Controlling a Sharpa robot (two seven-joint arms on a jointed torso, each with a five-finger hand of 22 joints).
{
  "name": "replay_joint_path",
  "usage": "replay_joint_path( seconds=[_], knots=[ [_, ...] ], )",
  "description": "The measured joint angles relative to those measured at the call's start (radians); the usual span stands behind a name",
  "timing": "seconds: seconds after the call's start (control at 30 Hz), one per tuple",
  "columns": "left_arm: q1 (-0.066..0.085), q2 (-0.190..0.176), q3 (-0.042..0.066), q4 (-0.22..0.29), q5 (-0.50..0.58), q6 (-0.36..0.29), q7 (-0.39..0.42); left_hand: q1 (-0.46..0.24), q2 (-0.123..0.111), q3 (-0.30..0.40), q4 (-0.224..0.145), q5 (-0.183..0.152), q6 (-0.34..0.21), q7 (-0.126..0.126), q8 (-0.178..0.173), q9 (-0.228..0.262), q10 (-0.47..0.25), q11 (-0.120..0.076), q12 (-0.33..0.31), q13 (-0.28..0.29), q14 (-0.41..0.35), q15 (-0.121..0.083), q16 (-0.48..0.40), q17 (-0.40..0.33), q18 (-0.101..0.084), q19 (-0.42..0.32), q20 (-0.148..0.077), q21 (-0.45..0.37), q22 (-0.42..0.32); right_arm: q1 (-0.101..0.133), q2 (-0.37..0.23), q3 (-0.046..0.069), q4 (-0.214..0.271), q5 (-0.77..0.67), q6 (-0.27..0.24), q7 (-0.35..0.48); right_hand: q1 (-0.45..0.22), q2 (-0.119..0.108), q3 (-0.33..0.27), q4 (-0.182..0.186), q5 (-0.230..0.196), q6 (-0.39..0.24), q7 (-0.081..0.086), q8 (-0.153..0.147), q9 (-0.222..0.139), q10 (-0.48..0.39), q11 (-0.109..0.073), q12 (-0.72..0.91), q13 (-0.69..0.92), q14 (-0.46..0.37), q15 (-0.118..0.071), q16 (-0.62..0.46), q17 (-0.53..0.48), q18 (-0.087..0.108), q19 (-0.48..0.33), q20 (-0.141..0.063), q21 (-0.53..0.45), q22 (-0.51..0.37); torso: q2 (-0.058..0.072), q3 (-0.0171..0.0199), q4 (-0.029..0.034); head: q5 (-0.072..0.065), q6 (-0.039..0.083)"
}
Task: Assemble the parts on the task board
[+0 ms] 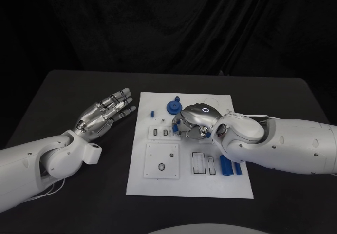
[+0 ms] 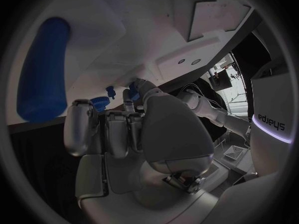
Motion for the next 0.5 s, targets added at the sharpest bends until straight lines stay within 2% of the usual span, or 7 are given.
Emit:
replay_joint_path(
  seconds=[0.1, 0.2, 0.5],
  knots=[
    [0.000, 0.000, 0.000, -0.001, 0.000, 0.001, 0.000, 0.000, 0.000, 0.000, 0.000, 0.000, 0.000, 0.000, 0.000, 0.000, 0.000, 0.000, 0.000, 0.000, 0.000, 0.000, 0.000, 0.000, 0.000, 0.000, 0.000, 0.000, 0.000, 0.000, 0.004, 0.000, -0.001, -0.007, 0.002, -0.005, 0.000, 0.000, 0.003, -0.003, 0.000, -0.002, 0.001, -0.004, 0.001, -0.004, 0.004, 0.000, 0.000, 0.000, 0.000, 0.000, 0.000, 0.000, 0.000, 0.000, -0.003, 0.000, 0.000, 0.0000, 0.0010, -0.001, -0.002],
    [0.000, 0.000, 0.000, -0.002, 0.000, 0.001, 0.000, 0.000, 0.000, 0.003, -0.003, 0.000, 0.000, 0.000, 0.000, 0.000, 0.000, 0.000, 0.000, 0.000, 0.000, 0.000, 0.000, 0.000, 0.000, 0.000, 0.000, 0.000, 0.000, 0.000, 0.008, 0.000, -0.003, -0.012, 0.006, -0.010, -0.004, -0.004, 0.006, -0.006, 0.000, -0.013, 0.001, -0.013, 0.035, -0.001, 0.006, 0.000, 0.000, -0.004, 0.004, 0.000, 0.000, 0.000, 0.000, 0.000, -0.005, 0.000, -0.001, -0.0001, 0.0009, -0.001, -0.003],
    [0.000, 0.000, 0.000, -0.004, 0.000, 0.003, -0.001, 0.000, 0.000, 0.003, -0.003, 0.000, 0.000, 0.000, 0.000, 0.000, 0.000, 0.000, 0.000, 0.000, 0.000, 0.000, 0.000, 0.000, 0.000, 0.000, 0.000, 0.000, 0.000, 0.000, 0.012, 0.002, -0.003, -0.020, 0.018, -0.018, -0.004, -0.004, 0.006, -0.006, 0.000, -0.018, 0.007, -0.015, 0.036, 0.000, 0.007, 0.000, 0.000, -0.004, 0.004, 0.000, 0.000, 0.000, -0.004, 0.004, -0.008, 0.000, -0.002, -0.0007, 0.0006, 0.001, -0.004]
  ],
)
